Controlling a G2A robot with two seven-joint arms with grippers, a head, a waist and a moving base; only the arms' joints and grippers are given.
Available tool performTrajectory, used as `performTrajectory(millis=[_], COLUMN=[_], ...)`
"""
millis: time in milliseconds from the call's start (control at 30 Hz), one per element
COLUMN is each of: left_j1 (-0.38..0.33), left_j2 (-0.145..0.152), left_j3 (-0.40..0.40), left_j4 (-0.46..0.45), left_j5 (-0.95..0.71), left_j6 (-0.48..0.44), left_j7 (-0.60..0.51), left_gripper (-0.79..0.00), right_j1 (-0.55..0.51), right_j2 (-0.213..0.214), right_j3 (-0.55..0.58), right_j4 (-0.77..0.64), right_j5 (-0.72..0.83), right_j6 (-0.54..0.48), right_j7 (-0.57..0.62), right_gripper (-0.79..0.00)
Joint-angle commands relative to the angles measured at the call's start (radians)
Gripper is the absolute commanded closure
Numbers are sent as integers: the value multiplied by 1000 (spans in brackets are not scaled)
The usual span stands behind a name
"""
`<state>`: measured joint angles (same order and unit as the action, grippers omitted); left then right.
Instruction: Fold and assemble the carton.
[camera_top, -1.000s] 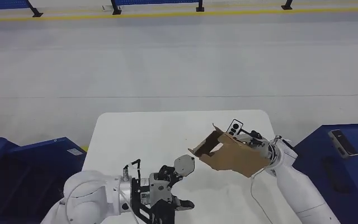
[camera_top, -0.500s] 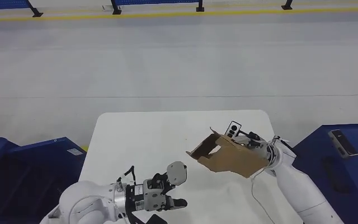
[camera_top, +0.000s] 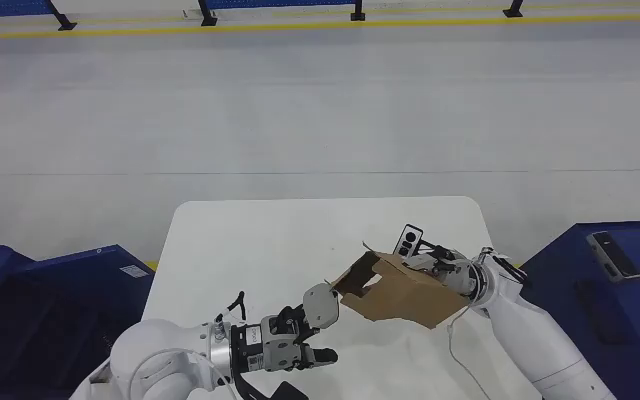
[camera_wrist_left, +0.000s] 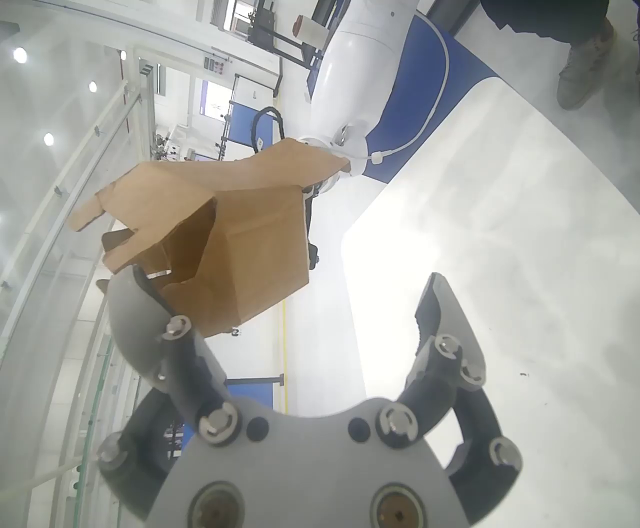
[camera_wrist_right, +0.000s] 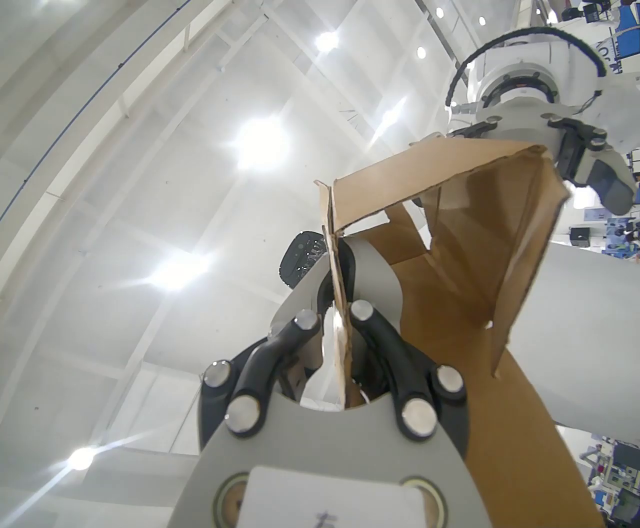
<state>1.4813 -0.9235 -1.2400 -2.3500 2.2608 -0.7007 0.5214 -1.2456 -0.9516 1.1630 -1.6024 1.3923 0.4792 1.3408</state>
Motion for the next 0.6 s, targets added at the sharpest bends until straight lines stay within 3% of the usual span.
performTrajectory(millis=[0,567], left_j1=[1,15], left_j2=[1,10], left_j3=[7,21], left_j4=[0,0], left_j5=[6,15], left_j6=[6,46], left_j7=[0,-5], left_gripper=[-785,-785], right_j1=[0,-1], right_j2=[1,5], right_j3=[-3,-8], right_j4=[1,13], right_j5=[-5,-49], right_j6=[-1,-14], right_j7=[1,14], right_gripper=[0,0])
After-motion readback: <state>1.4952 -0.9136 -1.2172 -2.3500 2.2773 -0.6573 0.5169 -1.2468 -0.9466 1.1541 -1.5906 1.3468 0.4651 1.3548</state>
